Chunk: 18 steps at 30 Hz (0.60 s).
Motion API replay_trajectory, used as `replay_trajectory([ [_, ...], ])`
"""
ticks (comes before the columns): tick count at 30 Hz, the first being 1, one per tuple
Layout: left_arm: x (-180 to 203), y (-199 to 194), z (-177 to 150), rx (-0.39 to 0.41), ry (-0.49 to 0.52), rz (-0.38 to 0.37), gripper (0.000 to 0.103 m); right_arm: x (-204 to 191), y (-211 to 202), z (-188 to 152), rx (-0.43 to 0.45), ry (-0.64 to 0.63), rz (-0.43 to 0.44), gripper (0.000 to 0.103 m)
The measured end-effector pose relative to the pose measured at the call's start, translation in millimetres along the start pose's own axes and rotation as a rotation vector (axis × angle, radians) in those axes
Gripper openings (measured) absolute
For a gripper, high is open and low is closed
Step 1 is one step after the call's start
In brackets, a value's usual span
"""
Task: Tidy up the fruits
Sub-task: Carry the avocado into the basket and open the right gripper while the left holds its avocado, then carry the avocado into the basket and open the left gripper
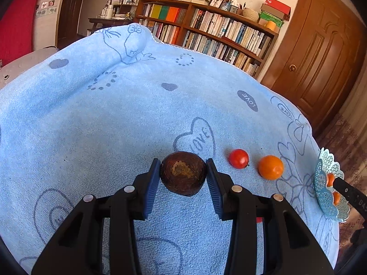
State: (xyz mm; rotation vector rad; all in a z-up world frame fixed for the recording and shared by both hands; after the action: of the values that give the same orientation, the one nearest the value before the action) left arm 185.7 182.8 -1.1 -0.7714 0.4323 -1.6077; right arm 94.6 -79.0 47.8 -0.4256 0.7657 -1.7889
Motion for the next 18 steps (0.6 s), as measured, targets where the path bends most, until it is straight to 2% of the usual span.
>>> replay_trajectory([
  [5, 1, 0, -1, 0.003, 0.002, 0.001, 0.041, -43, 11, -8, -0.039, -0.057, 0.072, 0.044],
  [18, 7, -5, -2, 0.035, 0.028, 0.004, 0.041, -49, 7, -20, -0.041, -0.027, 0.175, 0.046],
])
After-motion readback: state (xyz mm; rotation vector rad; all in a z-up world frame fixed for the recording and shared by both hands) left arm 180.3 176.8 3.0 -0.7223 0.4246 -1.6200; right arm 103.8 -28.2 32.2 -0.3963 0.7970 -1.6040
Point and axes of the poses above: each gripper's, at about its wrist camera, not at the fingertips, and y roughly the way its jaws point, x to its right, z to its top, the point moved 6 cm from there along y, roughly the way its jaws point, and after that the axes turned 5 degrees about z, right-handed, at the moved point
